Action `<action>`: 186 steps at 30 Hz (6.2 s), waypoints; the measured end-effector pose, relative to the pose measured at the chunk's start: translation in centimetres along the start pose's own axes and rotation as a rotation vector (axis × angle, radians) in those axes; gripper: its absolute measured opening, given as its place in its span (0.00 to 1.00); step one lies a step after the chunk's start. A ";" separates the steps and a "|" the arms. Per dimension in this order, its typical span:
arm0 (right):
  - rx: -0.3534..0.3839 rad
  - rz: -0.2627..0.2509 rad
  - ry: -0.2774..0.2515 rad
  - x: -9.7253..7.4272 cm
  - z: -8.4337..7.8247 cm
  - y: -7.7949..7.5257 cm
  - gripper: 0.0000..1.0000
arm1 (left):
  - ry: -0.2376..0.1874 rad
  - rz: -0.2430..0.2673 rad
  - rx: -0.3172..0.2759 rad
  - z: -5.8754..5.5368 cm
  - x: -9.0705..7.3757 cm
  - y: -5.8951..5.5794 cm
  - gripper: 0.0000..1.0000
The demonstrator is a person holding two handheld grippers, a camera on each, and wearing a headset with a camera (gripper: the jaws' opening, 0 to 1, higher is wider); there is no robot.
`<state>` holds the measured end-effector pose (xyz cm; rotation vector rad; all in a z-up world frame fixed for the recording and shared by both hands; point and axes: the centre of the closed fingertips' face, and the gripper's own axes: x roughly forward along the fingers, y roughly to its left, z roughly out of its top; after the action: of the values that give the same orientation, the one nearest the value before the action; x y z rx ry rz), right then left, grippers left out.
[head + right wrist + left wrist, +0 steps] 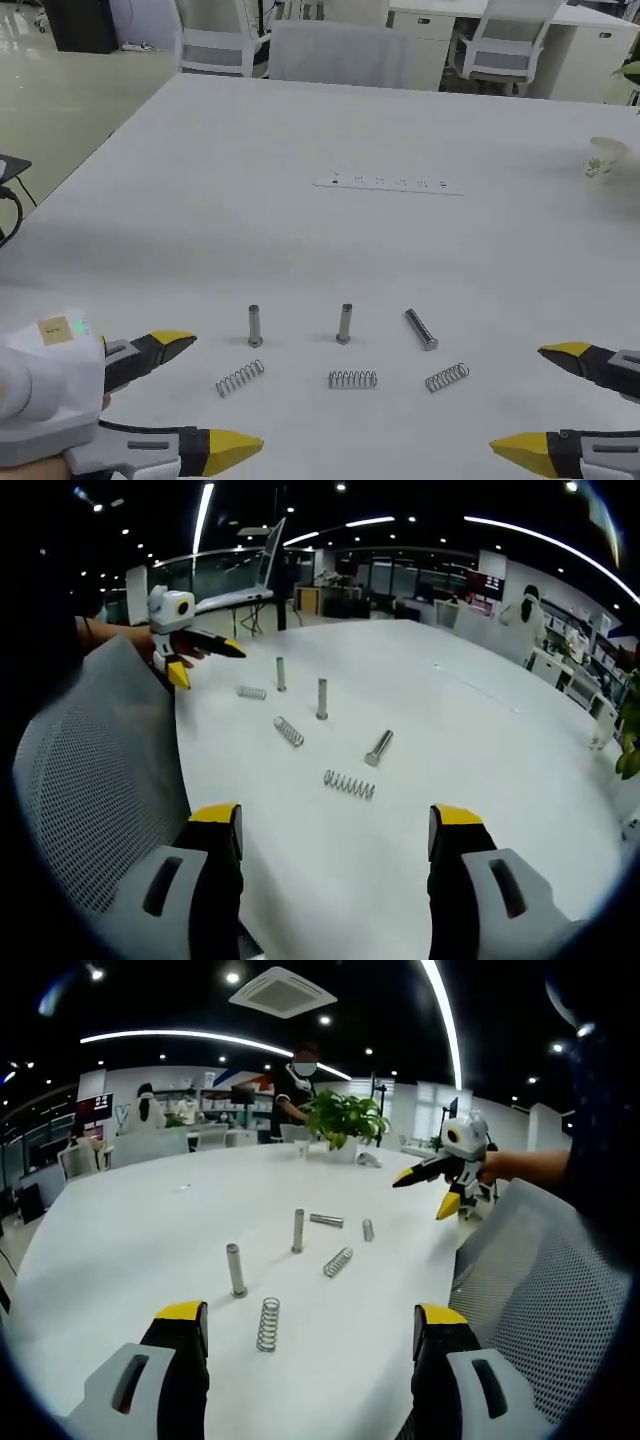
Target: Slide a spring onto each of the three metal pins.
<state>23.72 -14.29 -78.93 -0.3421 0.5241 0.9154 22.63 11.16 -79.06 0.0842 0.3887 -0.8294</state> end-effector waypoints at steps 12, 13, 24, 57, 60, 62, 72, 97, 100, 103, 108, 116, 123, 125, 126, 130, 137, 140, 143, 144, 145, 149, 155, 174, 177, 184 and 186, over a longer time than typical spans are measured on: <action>0.005 -0.037 -0.011 -0.3 0.1 -2.0 0.75 | -0.023 0.015 0.005 0.7 0.1 0.3 0.80; 0.007 -0.037 -0.013 -0.2 0.2 -2.2 0.75 | -0.022 0.014 0.006 0.7 0.2 0.3 0.80; 0.042 -0.042 -0.020 1.5 1.3 -4.0 0.67 | -0.034 0.028 -0.001 0.9 0.8 1.4 0.80; -0.012 -0.054 0.104 6.6 5.1 -6.1 0.41 | -0.050 0.006 0.017 1.3 0.9 0.7 0.79; -0.015 -0.041 0.117 7.4 5.2 -6.1 0.39 | -0.048 0.009 0.016 1.2 0.8 0.8 0.79; -0.018 -0.037 0.127 7.8 5.2 -6.2 0.38 | -0.047 0.011 0.016 1.1 0.8 0.9 0.78; -0.022 -0.028 0.193 10.2 5.1 -6.9 0.32 | -0.037 0.012 0.012 0.8 0.8 1.1 0.77; 0.066 -0.058 0.339 14.2 3.0 -7.5 0.19 | -0.040 0.011 0.011 0.8 0.8 1.2 0.77; 0.068 -0.062 0.352 14.5 2.7 -7.5 0.18 | -0.042 0.012 0.010 0.8 0.8 1.2 0.77; 0.088 -0.065 0.359 14.7 2.5 -7.6 0.17 | -0.045 0.014 0.008 0.8 0.8 1.2 0.77; 0.103 -0.075 0.374 15.1 2.4 -7.7 0.16 | -0.044 0.013 0.008 0.8 0.8 1.2 0.76; 0.126 -0.105 0.404 15.4 2.0 -8.1 0.16 | -0.048 0.014 0.008 0.9 0.8 1.2 0.76; 0.133 -0.114 0.422 15.5 1.8 -7.9 0.13 | -0.047 0.012 0.009 0.8 0.8 1.2 0.76; 0.134 -0.117 0.428 15.5 1.9 -7.9 0.13 | -0.047 0.012 0.010 0.8 0.8 1.2 0.75; 0.130 -0.117 0.432 15.6 1.9 -7.9 0.12 | -0.047 0.012 0.010 0.8 0.8 1.2 0.75; 0.144 -0.123 0.446 15.7 1.9 -7.7 0.09 | -0.049 0.011 0.010 0.9 0.9 1.2 0.75; 0.187 -0.131 0.447 15.7 1.9 -7.6 0.07 | -0.051 0.013 0.008 0.8 0.8 1.3 0.75; 0.199 -0.138 0.449 15.7 1.8 -7.6 0.07 | -0.050 0.011 0.011 0.8 0.8 1.2 0.74; 0.211 -0.145 0.449 15.7 1.8 -7.6 0.06 | -0.050 0.011 0.014 0.8 0.8 1.2 0.74; 0.216 -0.146 0.447 15.7 1.8 -7.6 0.06 | -0.050 0.012 0.015 0.9 0.8 1.3 0.74; 0.220 -0.147 0.445 15.7 1.8 -7.6 0.06 | -0.051 0.013 0.015 0.9 0.8 1.3 0.74; 0.217 -0.148 0.439 15.6 2.0 -7.5 0.05 | -0.048 0.015 0.014 0.8 0.7 1.3 0.74; 0.223 -0.148 0.419 14.9 2.7 -7.4 0.05 | -0.048 0.014 0.018 0.9 0.7 1.3 0.74; 0.219 -0.158 0.342 12.4 4.3 -6.4 0.05 | -0.044 0.012 0.033 1.1 0.7 1.0 0.73; 0.221 -0.156 0.333 12.2 4.4 -6.2 0.05 | -0.043 0.015 0.033 1.0 0.6 1.1 0.73; 0.219 -0.160 0.318 11.7 4.5 -6.0 0.05 | -0.044 0.014 0.036 1.1 0.7 1.0 0.73; 0.220 -0.160 0.318 11.6 4.5 -6.0 0.05 | -0.046 0.015 0.034 1.1 0.7 1.0 0.73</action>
<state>35.65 -7.87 -81.42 -0.3258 0.8698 0.6430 24.09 11.12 -78.34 0.0998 0.3306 -0.8218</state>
